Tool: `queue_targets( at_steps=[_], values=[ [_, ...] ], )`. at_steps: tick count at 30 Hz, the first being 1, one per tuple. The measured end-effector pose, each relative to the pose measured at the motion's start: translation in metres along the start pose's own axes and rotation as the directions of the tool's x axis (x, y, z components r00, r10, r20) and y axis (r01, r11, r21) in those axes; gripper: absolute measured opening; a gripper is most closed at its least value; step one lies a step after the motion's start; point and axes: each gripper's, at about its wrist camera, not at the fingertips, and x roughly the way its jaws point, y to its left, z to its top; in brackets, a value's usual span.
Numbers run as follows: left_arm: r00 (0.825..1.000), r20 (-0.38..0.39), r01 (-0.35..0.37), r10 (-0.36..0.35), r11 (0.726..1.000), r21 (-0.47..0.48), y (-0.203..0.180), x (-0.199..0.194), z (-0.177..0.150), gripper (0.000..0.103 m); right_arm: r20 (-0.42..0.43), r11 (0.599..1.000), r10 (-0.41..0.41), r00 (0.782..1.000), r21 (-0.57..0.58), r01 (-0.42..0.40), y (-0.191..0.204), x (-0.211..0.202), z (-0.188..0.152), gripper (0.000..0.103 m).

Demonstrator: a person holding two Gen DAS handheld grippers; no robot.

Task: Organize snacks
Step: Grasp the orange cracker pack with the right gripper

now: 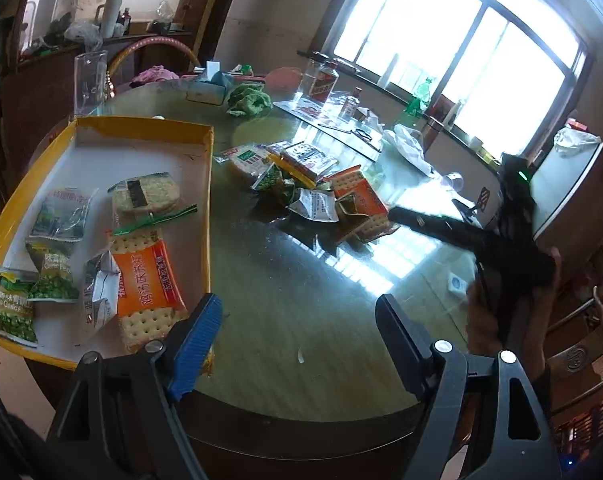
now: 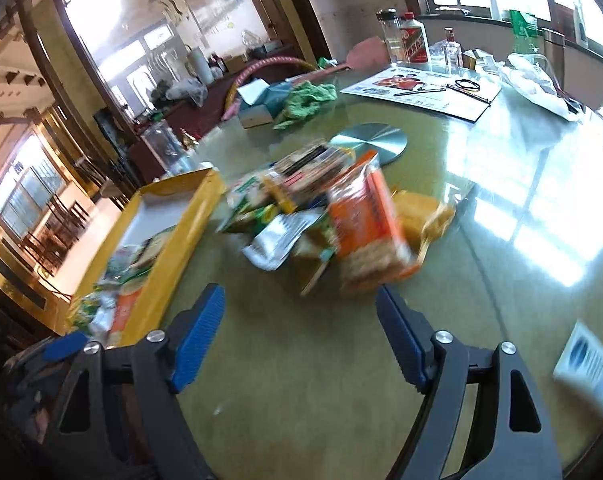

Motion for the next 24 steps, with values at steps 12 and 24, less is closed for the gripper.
queue_targets(
  at_steps=[12, 24],
  values=[
    [1.000, -0.003, -0.022, 0.022, 1.000, -0.010, 0.004, -0.003, -0.001, 0.079, -0.132, 0.983, -0.183, 0.974, -0.033, 0.180, -0.030, 0.083, 0.061, 0.054],
    [0.999, -0.045, 0.018, -0.019, 1.000, -0.014, 0.004, 0.007, -0.004, 0.079, -0.079, 0.941, -0.311, 0.947, -0.163, 0.296, 0.016, 0.041, -0.007, 0.038]
  ],
)
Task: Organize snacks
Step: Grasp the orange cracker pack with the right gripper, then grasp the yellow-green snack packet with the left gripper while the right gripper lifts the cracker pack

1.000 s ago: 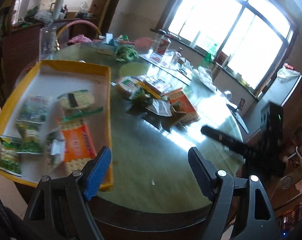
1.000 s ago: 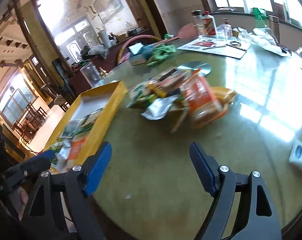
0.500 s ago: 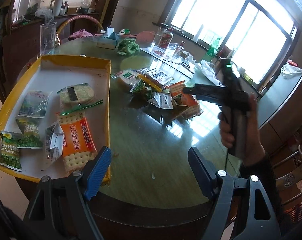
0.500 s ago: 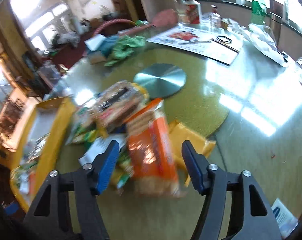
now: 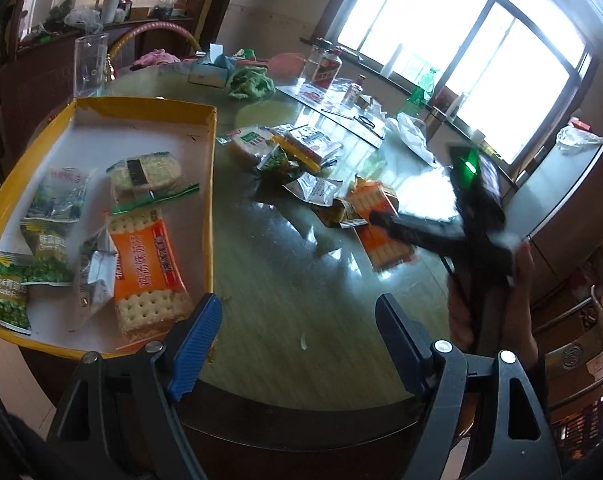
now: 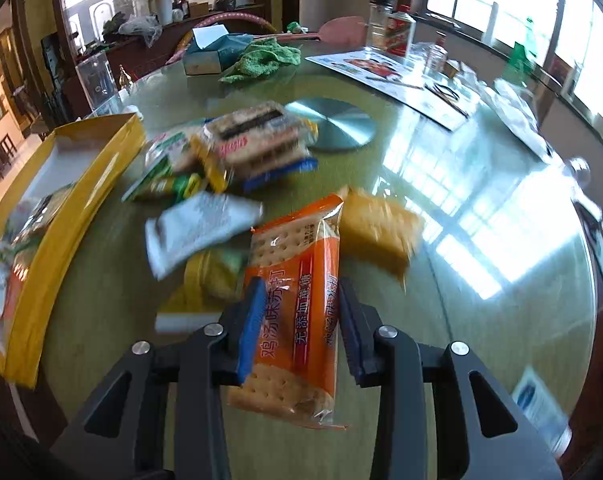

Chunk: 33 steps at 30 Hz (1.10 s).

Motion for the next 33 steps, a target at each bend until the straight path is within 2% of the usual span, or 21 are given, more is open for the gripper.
queue_targets(
  at_steps=[4, 7, 8, 10, 13, 14, 17, 20, 22, 23, 26, 27, 28, 29, 31, 33],
  values=[
    [1.000, -0.016, 0.003, -0.003, 1.000, 0.004, -0.002, 0.007, 0.001, 0.079, 0.030, 0.997, 0.012, 0.999, 0.080, -0.014, -0.010, -0.027, -0.042, 0.038],
    [0.999, -0.034, 0.009, -0.009, 1.000, 0.002, -0.008, 0.018, 0.009, 0.079, 0.036, 0.983, 0.085, 0.996, 0.159, -0.090, -0.020, -0.041, -0.067, 0.040],
    [0.999, -0.035, 0.003, -0.003, 1.000, 0.005, -0.011, 0.023, 0.012, 0.079, 0.035, 0.975, 0.115, 0.993, 0.186, -0.120, -0.023, -0.042, -0.072, 0.044],
    [0.998, -0.054, -0.026, 0.027, 0.999, 0.026, -0.019, 0.038, 0.018, 0.079, 0.047, 0.966, 0.136, 0.990, 0.215, -0.143, -0.026, -0.045, -0.079, 0.067],
    [0.994, -0.104, -0.035, 0.039, 0.999, 0.041, -0.032, 0.064, 0.031, 0.079, 0.084, 0.959, 0.161, 0.983, 0.223, -0.176, -0.020, -0.050, -0.079, 0.073],
    [0.993, -0.118, -0.027, 0.031, 0.999, 0.038, -0.035, 0.071, 0.036, 0.079, 0.085, 0.964, 0.155, 0.984, 0.204, -0.169, -0.014, -0.050, -0.077, 0.074],
    [0.990, -0.137, -0.029, 0.035, 0.999, 0.045, -0.048, 0.096, 0.053, 0.078, 0.061, 0.986, 0.064, 0.996, 0.150, -0.072, 0.003, -0.045, -0.076, 0.074],
    [0.982, -0.175, -0.070, 0.076, 0.997, 0.043, -0.058, 0.127, 0.071, 0.077, 0.029, 0.980, 0.059, 0.998, 0.191, -0.063, -0.003, -0.041, -0.089, 0.074],
    [0.975, -0.209, -0.070, 0.071, 0.997, 0.011, -0.059, 0.144, 0.079, 0.077, 0.031, 0.973, 0.069, 0.997, 0.218, -0.074, -0.011, -0.041, -0.098, 0.074],
    [0.972, -0.226, -0.073, 0.070, 0.997, -0.006, -0.060, 0.155, 0.084, 0.074, 0.041, 0.972, 0.074, 0.996, 0.220, -0.081, -0.013, -0.041, -0.100, 0.074],
    [0.962, -0.241, -0.139, 0.131, 0.990, -0.019, -0.058, 0.176, 0.091, 0.064, 0.055, 0.973, 0.071, 0.996, 0.217, -0.081, -0.016, -0.043, -0.104, 0.074],
    [0.952, -0.262, -0.165, 0.157, 0.986, -0.009, -0.056, 0.183, 0.090, 0.062, 0.057, 0.974, 0.070, 0.996, 0.214, -0.081, -0.016, -0.043, -0.104, 0.074],
    [0.947, -0.278, -0.166, 0.159, 0.986, -0.004, -0.054, 0.186, 0.088, 0.049, 0.059, 0.974, 0.065, 0.996, 0.212, -0.076, -0.015, -0.043, -0.103, 0.074],
    [0.949, -0.271, -0.162, 0.159, 0.987, 0.012, -0.053, 0.184, 0.084, 0.044, 0.060, 0.975, 0.063, 0.996, 0.212, -0.074, -0.015, -0.041, -0.102, 0.074],
    [0.950, -0.253, -0.173, 0.184, 0.983, 0.069, -0.054, 0.174, 0.073, 0.043, 0.063, 0.974, 0.065, 0.996, 0.211, -0.077, -0.015, -0.042, -0.103, 0.074],
    [0.953, -0.245, -0.157, 0.178, 0.982, 0.101, -0.050, 0.159, 0.060, 0.043, 0.066, 0.974, 0.068, 0.996, 0.212, -0.080, -0.016, -0.042, -0.103, 0.074]
  ],
)
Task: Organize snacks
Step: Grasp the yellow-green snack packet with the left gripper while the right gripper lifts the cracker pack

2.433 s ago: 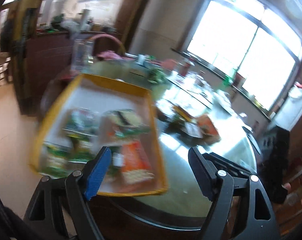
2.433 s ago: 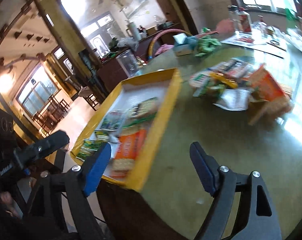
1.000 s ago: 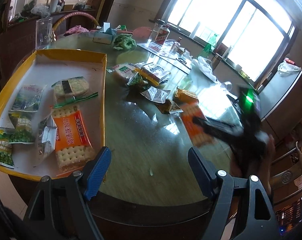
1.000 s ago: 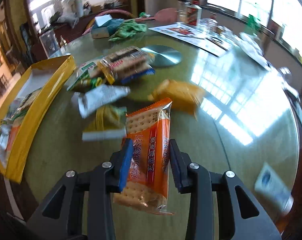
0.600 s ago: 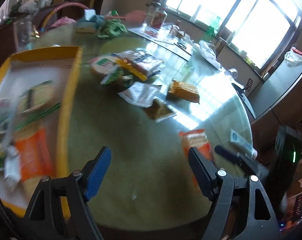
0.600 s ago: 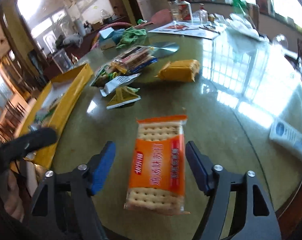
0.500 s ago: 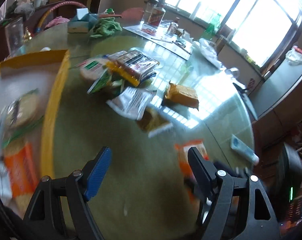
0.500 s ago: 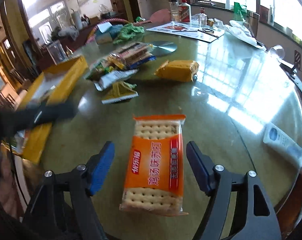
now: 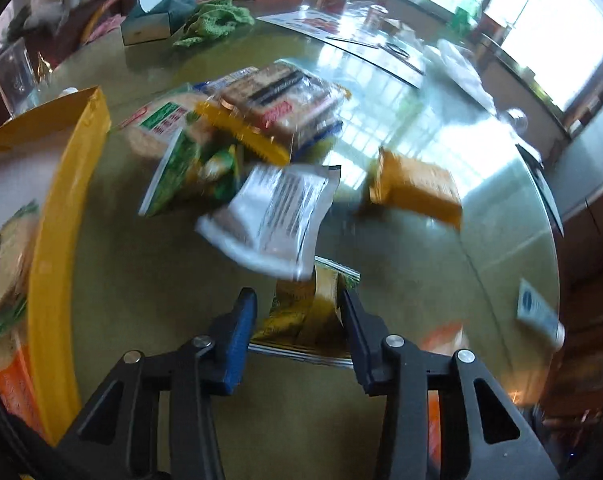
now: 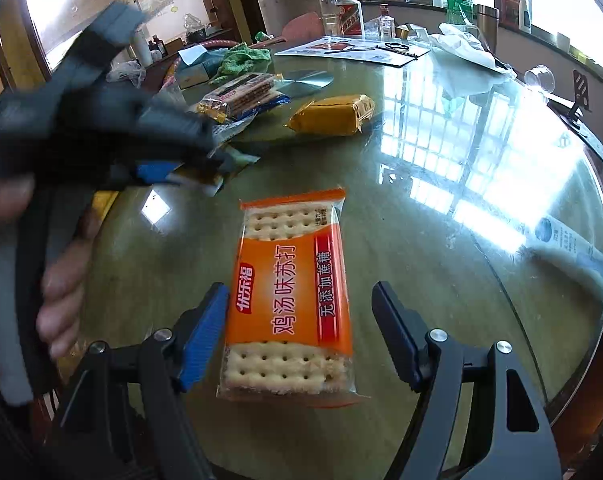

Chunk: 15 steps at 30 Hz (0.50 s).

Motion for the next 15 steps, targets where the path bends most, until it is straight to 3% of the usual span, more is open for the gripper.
queue_targets(
  at_steps=[5, 10, 15],
  values=[
    [1.000, 0.017, -0.002, 0.001, 0.997, 0.072, 0.016, -0.029, -0.052, 0.038, 0.000, 1.000, -0.007, 1.000, -0.001, 0.007, 0.001, 0.000, -0.001, 0.074],
    [0.999, 0.025, 0.022, -0.023, 0.999, 0.048, 0.028, -0.048, -0.080, 0.038, -0.004, 0.998, -0.057, 0.998, -0.040, 0.057, 0.011, 0.002, -0.003, 0.075],
    [0.997, 0.075, 0.009, -0.013, 0.999, 0.044, 0.034, -0.052, -0.089, 0.035, -0.001, 0.985, -0.141, 0.990, -0.100, 0.140, 0.023, 0.008, -0.004, 0.074]
  ],
)
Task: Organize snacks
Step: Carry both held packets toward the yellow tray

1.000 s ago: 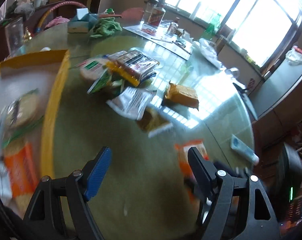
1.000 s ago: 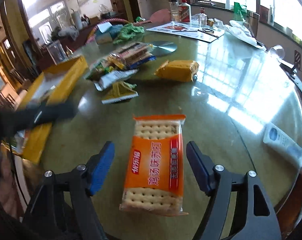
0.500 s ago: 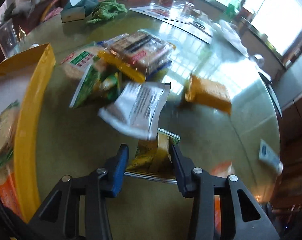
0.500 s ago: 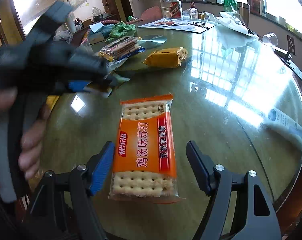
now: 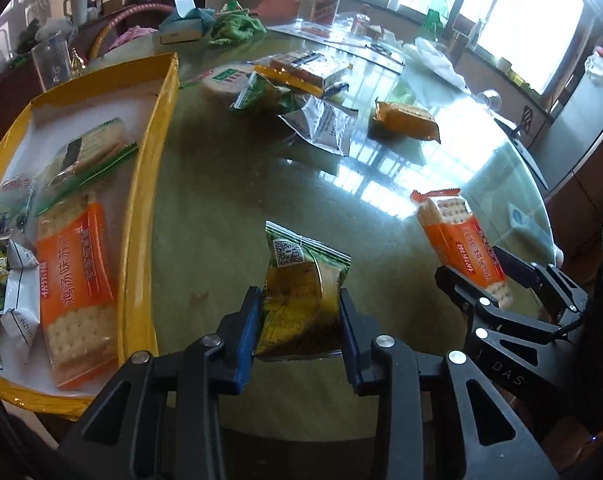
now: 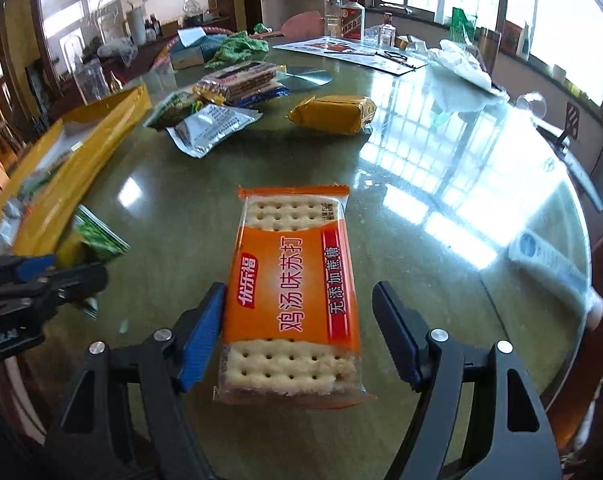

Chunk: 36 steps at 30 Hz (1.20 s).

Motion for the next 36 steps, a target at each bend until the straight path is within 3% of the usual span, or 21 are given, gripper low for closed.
queue_targets(
  at_steps=[3, 8, 15, 22, 27, 36],
  values=[
    [0.999, 0.009, 0.034, -0.034, 0.999, -0.018, 0.004, 0.000, 0.000, 0.035, -0.002, 1.000, 0.005, 1.000, 0.009, -0.005, 0.000, -0.002, 0.002, 0.055],
    [0.994, 0.021, 0.111, -0.110, 0.992, -0.053, 0.008, -0.005, -0.002, 0.035, 0.002, 0.999, 0.022, 1.000, 0.040, -0.023, -0.001, -0.008, -0.001, 0.055],
    [0.982, 0.081, 0.176, -0.169, 0.981, -0.081, 0.017, -0.031, -0.005, 0.035, 0.052, 0.984, 0.123, 0.991, 0.120, -0.129, -0.002, -0.021, 0.002, 0.055],
    [0.962, 0.161, 0.240, -0.220, 0.964, -0.114, 0.036, -0.070, -0.004, 0.035, 0.147, 0.973, 0.198, 0.969, 0.092, -0.213, 0.025, -0.052, 0.017, 0.055],
    [0.951, 0.229, 0.242, -0.207, 0.961, -0.135, 0.055, -0.097, -0.002, 0.035, 0.194, 0.957, 0.277, 0.941, 0.036, -0.289, 0.054, -0.068, 0.033, 0.055],
    [0.943, 0.303, 0.215, -0.139, 0.948, -0.233, 0.109, -0.120, -0.003, 0.035, 0.153, 0.915, 0.402, 0.903, -0.045, -0.400, 0.112, -0.061, 0.059, 0.055]
  ],
)
